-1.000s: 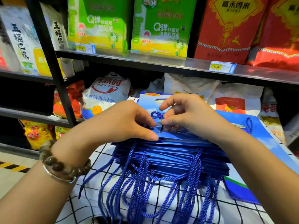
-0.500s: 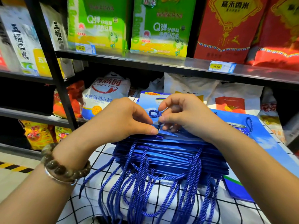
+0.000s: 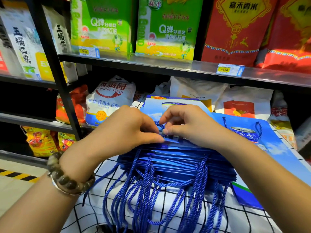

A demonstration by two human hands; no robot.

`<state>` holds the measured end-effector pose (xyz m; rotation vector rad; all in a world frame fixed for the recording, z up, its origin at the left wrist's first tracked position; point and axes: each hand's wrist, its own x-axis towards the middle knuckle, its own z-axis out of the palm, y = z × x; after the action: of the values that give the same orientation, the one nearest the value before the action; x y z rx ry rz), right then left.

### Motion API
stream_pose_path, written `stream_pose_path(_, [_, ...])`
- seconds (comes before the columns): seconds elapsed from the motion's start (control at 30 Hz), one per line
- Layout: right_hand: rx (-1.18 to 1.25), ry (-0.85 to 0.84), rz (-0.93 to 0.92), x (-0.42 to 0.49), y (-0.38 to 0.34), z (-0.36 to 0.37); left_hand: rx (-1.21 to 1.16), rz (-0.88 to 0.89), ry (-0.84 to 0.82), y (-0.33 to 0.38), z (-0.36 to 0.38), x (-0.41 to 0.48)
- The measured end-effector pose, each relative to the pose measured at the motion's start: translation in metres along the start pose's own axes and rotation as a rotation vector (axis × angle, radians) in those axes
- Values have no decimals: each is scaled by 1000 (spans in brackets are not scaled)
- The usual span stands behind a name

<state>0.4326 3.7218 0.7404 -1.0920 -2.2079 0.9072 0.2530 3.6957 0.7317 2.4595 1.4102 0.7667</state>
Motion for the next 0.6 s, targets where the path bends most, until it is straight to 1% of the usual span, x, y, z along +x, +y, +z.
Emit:
stream_pose_path(0.1, [-128, -18, -55, 1, 0, 0, 238, 163, 61, 0, 2, 0])
stream_pose_path(0.17, [-196, -47, -82, 1, 0, -5, 319, 189, 121, -1, 2, 0])
stream_pose_path(0.23, [-132, -124, -47, -3, -3, -12, 346, 194, 167, 0, 4, 2])
stream_pose_path(0.3, [-130, -186, -33, -6, -6, -15, 303, 142, 188, 3, 5, 2])
stream_pose_path(0.37, [-214, -182, -58, -5, -4, -14, 285, 97, 230, 9, 8, 1])
stream_pose_path(0.43, [-233, -165, -55, -2, -5, -13, 350, 32, 306, 20, 9, -1])
stream_pose_path(0.53, [-250, -142, -51, 1, -4, -13, 416, -112, 348, 29, 14, -1])
stream_pose_path(0.6, [-231, -114, -54, 2, -5, -16, 486, -102, 413, 35, 15, 0])
